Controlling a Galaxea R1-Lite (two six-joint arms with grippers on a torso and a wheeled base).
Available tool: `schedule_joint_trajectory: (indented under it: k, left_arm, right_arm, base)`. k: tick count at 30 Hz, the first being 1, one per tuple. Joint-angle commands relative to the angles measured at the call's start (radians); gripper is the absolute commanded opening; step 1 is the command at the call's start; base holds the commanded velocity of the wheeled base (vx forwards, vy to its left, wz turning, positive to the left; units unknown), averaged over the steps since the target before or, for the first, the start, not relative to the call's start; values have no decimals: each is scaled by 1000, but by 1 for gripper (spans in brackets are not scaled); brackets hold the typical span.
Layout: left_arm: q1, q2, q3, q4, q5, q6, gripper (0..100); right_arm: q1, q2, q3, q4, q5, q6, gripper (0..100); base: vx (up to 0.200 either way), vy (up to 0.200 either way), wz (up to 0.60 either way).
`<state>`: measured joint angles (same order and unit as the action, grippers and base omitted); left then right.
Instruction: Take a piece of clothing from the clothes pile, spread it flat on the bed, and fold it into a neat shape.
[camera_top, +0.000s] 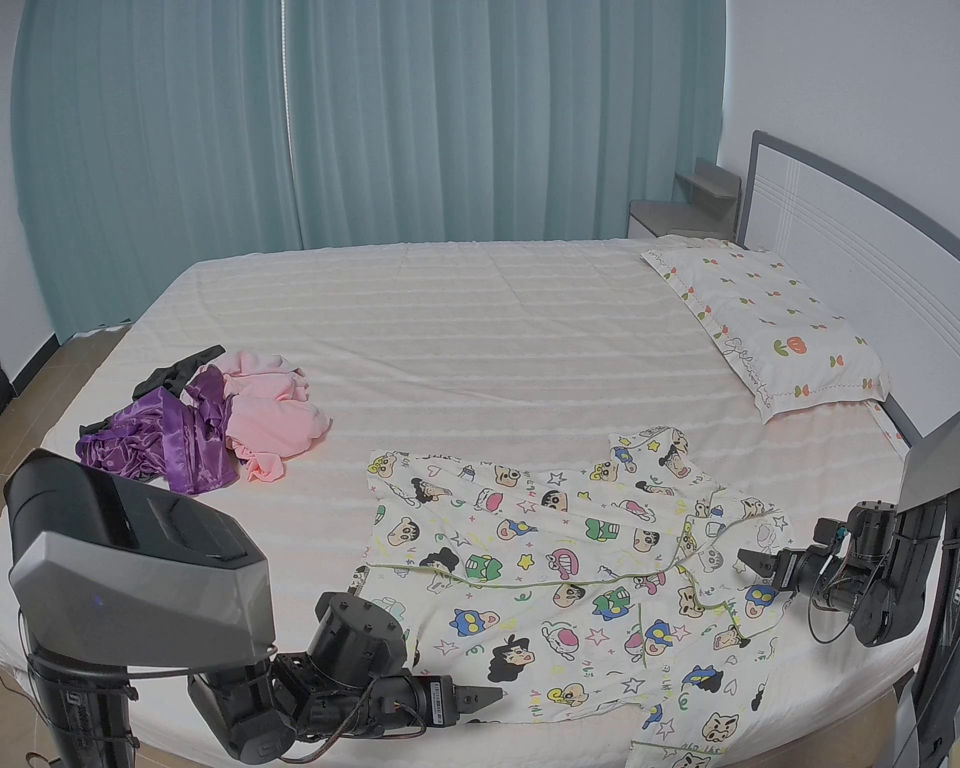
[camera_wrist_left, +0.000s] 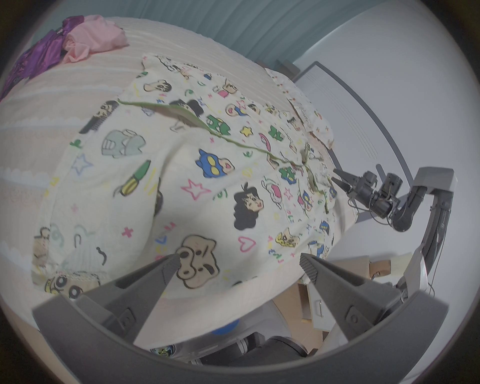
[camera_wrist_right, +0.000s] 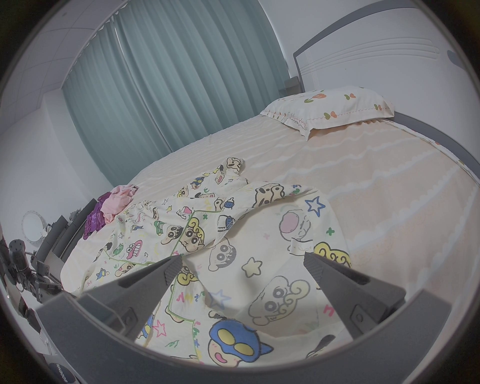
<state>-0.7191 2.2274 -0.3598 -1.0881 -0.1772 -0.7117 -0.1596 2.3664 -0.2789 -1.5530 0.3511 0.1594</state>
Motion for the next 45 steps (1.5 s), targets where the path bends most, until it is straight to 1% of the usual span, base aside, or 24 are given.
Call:
schedule_joint_trajectory:
  k: [1, 4, 6, 8, 12, 14, 18, 25, 27, 33, 36, 37, 38, 40, 42, 45]
  left_arm:
    - [-3, 8, 5, -7, 1, -2, 100]
    - [9, 1, 12, -10, -1, -17, 100]
    - [15, 8, 13, -12, -4, -54, 100]
    - [14, 6, 13, -15, -4, -64, 100]
    - [-13, 1, 12, -30, -16, -95, 100]
    - [-23, 4, 9, -35, -15, -103, 100]
    - [-68, 8, 18, -76, -2, -152, 100]
    - [-59, -15, 32, -101, 7, -166, 100]
    - [-3, -68, 35, -138, 21, -167, 100]
    - [145, -161, 35, -142, 16, -166, 100]
    - [222, -186, 28, -144, 13, -163, 100]
    - [222, -186, 28, -144, 13, -163, 100]
    - [264, -180, 27, -144, 12, -155, 100]
    - [285, -177, 28, -136, 10, -144, 100]
    - [302, -121, 36, -133, 12, -114, 100]
    - [314, -60, 42, -136, 41, -88, 100]
  right_arm:
    - [0, -1, 1, -18, 0, -1, 100]
    - [0, -1, 1, -18, 0, -1, 100]
    - [0, -1, 0, -18, 0, -1, 100]
    - [2, -1, -2, -18, 0, -1, 100]
    - [8, -1, 0, -18, 0, 0, 100]
    - [9, -3, 0, -18, -1, -1, 100]
    - [8, -6, 0, -18, -1, -1, 100]
    - [8, -4, 1, -18, -1, -1, 100]
    - [8, -4, 1, -18, -1, -1, 100]
    - [9, -6, 1, -18, -1, -3, 100]
    - [9, -4, 1, -18, -1, -3, 100]
    - [9, -4, 1, -18, -1, -3, 100]
    - [9, -4, 1, -18, -1, -3, 100]
    - [9, -4, 1, -18, -1, -3, 100]
    - [9, -4, 0, -18, -1, -1, 100]
    - [9, -3, 0, -18, -1, -3, 100]
  base:
    - [0, 0, 0]
    - [0, 0, 0]
    - [0, 0, 0]
    - [0, 0, 0]
    - [0, 0, 0]
    - [0, 0, 0]
    - [0, 0, 0]
    - [0, 0, 0]
    - [0, 0, 0]
    - [0, 0, 0]
    - [0, 0, 0]
    - [0, 0, 0]
    - [0, 0, 0]
    - [0, 0, 0]
    - [0, 0, 0]
    - [0, 0, 0]
